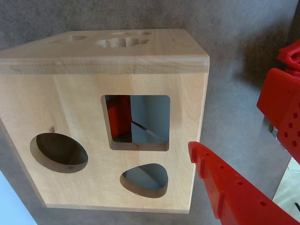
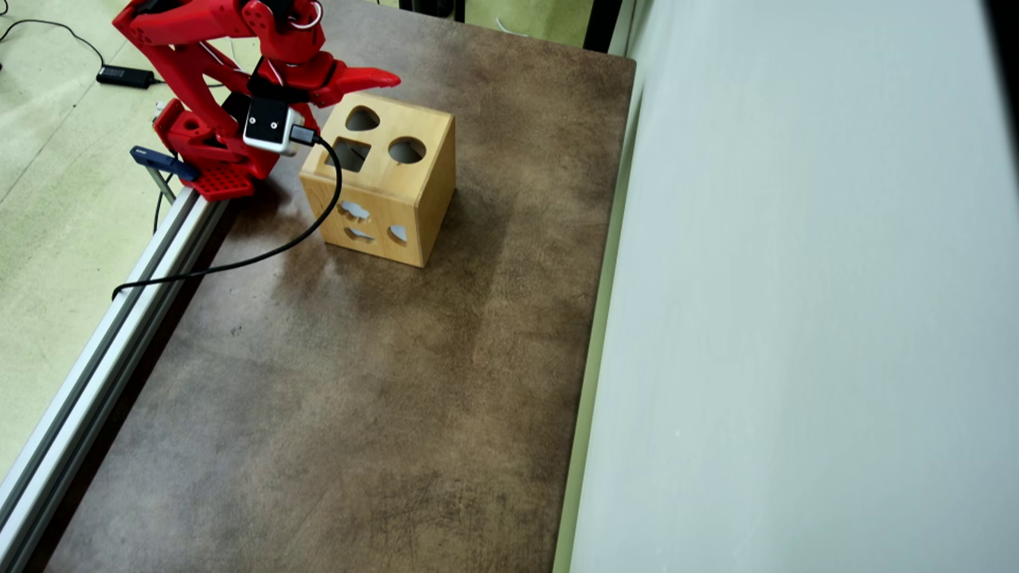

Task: Pick and place the red cube on the square hole

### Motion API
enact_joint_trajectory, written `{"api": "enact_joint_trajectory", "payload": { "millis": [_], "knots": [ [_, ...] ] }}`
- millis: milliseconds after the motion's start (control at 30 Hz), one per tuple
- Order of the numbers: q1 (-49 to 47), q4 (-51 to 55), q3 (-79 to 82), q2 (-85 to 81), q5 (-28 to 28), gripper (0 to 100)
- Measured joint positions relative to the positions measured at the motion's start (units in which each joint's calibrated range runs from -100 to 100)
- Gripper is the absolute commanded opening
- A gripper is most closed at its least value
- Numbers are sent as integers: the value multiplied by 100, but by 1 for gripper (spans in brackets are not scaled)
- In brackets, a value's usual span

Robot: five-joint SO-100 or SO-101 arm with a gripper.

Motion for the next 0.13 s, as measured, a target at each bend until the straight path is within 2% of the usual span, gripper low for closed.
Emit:
{"api": "enact_joint_trajectory", "payload": {
  "millis": [133],
  "knots": [
    [0,0,0,0,0,92]
  ]
}}
